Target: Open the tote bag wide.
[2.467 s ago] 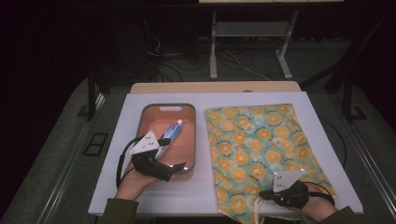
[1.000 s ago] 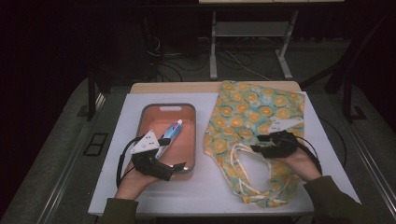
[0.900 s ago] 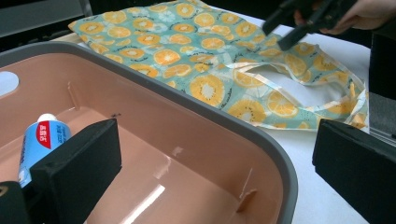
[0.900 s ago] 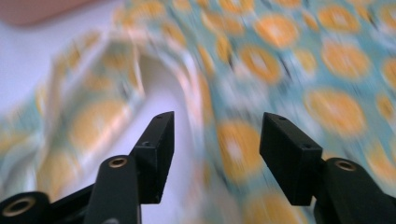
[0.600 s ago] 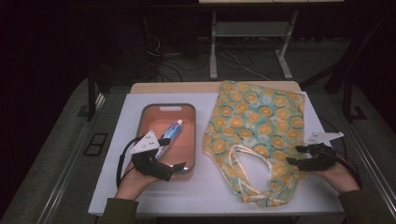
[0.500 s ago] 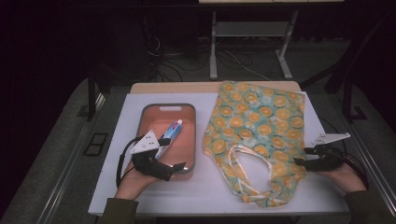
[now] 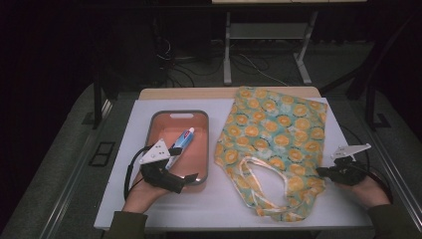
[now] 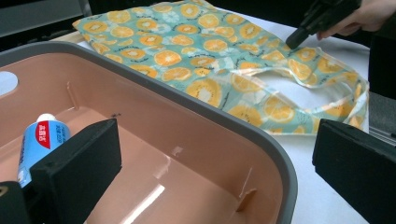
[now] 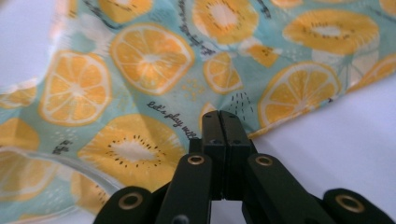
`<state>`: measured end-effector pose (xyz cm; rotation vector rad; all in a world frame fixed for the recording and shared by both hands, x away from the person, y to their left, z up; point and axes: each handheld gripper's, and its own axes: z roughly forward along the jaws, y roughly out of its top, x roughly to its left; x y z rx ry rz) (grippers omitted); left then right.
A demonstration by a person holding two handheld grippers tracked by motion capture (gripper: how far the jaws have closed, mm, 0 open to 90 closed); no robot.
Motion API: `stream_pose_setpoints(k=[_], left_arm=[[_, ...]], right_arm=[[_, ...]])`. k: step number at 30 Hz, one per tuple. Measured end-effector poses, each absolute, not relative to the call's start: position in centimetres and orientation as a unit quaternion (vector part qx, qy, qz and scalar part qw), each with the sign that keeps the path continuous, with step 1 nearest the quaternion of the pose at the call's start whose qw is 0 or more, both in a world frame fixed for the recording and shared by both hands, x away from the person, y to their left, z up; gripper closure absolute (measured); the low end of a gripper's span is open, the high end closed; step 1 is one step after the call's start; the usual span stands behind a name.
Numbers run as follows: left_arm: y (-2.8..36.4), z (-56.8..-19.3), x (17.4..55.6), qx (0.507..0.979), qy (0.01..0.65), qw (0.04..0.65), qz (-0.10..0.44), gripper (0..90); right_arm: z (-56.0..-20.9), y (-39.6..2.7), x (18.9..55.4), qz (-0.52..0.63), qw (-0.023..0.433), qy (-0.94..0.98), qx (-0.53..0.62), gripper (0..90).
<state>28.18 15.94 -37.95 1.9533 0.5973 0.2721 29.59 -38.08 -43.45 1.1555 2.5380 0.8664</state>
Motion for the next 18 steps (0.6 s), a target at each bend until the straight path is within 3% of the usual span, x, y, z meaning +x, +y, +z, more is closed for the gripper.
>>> stream_pose_setpoints(k=[10,13,18], left_arm=[[15.9,-37.9,28.2,0.813,0.248,0.514,0.114,0.0],[15.9,-37.9,28.2,0.813,0.248,0.514,0.114,0.0],[15.9,-37.9,28.2,0.814,0.249,0.513,0.114,0.0]], right_arm=[[-43.3,-34.0,25.3,0.287,0.069,0.902,0.317,89.5],[-42.1,-33.3,25.0,0.322,0.088,0.890,0.310,68.6],[-40.8,-31.0,24.3,0.364,0.068,0.889,0.269,56.7]])
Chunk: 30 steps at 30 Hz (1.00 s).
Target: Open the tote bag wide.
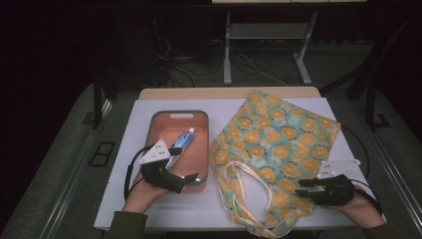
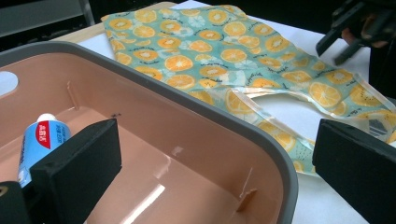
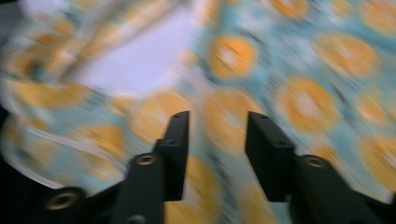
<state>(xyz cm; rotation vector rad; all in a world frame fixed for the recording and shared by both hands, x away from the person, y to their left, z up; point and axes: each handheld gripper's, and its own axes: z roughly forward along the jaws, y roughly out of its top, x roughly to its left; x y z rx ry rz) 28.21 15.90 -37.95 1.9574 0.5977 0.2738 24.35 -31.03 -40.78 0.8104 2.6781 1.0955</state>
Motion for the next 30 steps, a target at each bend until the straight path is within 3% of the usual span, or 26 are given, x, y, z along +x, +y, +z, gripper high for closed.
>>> stream_pose_setpoints(k=[10,18,22,23,25,27,30], left_arm=[[15.9,-37.9,28.2,0.813,0.249,0.513,0.114,0.0],[15.9,-37.9,28.2,0.814,0.249,0.513,0.115,0.0],[15.9,-37.9,28.2,0.813,0.249,0.514,0.114,0.0],[15.9,-37.9,28.2,0.814,0.249,0.513,0.114,0.0],[15.9,-37.9,28.2,0.813,0.249,0.514,0.114,0.0],[15.9,-37.9,28.2,0.814,0.249,0.513,0.114,0.0],[15.9,-37.9,28.2,0.814,0.248,0.512,0.114,0.0]], right_arm=[[-40.5,-21.9,22.4,0.404,-0.004,0.901,0.159,47.7],[-41.8,-17.8,21.6,0.376,-0.023,0.919,0.113,46.8],[-43.1,-15.9,21.4,0.337,-0.019,0.936,0.100,62.9],[-43.1,-15.9,21.4,0.337,-0.019,0.936,0.100,62.9],[-43.4,-15.7,21.5,0.330,-0.020,0.939,0.100,75.7],[-43.2,-16.1,21.7,0.342,-0.013,0.934,0.107,83.1],[-42.6,-16.8,22.1,0.363,-0.007,0.924,0.116,85.3]])
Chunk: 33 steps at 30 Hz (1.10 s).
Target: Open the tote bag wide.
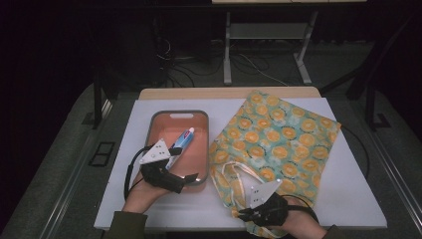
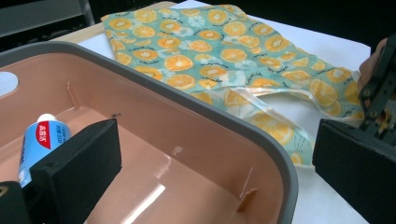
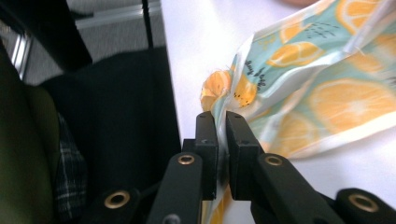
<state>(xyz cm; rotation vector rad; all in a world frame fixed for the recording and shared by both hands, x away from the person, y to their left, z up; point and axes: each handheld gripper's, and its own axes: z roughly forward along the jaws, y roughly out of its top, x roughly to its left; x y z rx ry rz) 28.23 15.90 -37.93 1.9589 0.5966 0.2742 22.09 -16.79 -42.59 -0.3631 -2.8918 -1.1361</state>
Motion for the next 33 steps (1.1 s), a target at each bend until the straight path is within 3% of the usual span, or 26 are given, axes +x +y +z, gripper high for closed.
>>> stream_pose_setpoints(k=[6,14,25,33], left_arm=[[15.9,-37.9,28.2,0.814,0.249,0.513,0.114,0.0],[15.9,-37.9,28.2,0.814,0.249,0.513,0.115,0.0],[15.9,-37.9,28.2,0.814,0.249,0.511,0.115,0.0],[15.8,-37.9,28.2,0.815,0.249,0.510,0.116,0.0]], right_arm=[[-41.0,-18.6,23.5,-0.391,-0.017,-0.909,-0.145,86.4],[-38.0,-23.8,28.4,-0.438,-0.082,-0.865,-0.230,86.9],[-38.3,-28.6,33.2,-0.425,-0.131,-0.835,-0.323,87.1],[-40.4,-31.8,36.7,-0.395,-0.153,-0.815,-0.396,87.0]])
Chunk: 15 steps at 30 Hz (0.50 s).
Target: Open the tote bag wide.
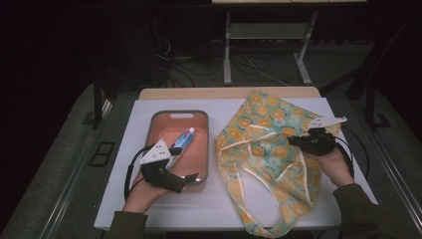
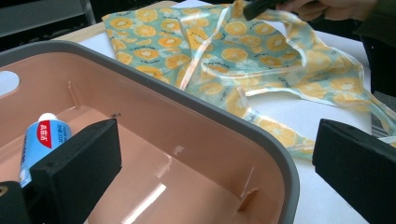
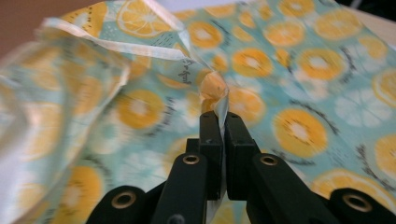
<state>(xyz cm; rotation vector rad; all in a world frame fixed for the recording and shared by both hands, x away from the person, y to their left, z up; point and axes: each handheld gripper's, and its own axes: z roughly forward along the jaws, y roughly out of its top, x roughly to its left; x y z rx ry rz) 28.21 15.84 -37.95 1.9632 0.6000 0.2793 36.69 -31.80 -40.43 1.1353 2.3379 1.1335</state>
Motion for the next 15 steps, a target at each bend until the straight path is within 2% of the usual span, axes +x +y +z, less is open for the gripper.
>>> stream_pose_setpoints(k=[7,15], left_arm=[[15.8,-38.0,28.2,0.815,0.249,0.510,0.116,0.0],[15.8,-38.0,28.2,0.816,0.248,0.508,0.117,0.0]], right_arm=[[-43.8,-32.8,38.1,0.350,0.133,0.821,0.431,86.9],[-45.0,-33.5,38.3,0.345,0.112,0.818,0.446,85.2]])
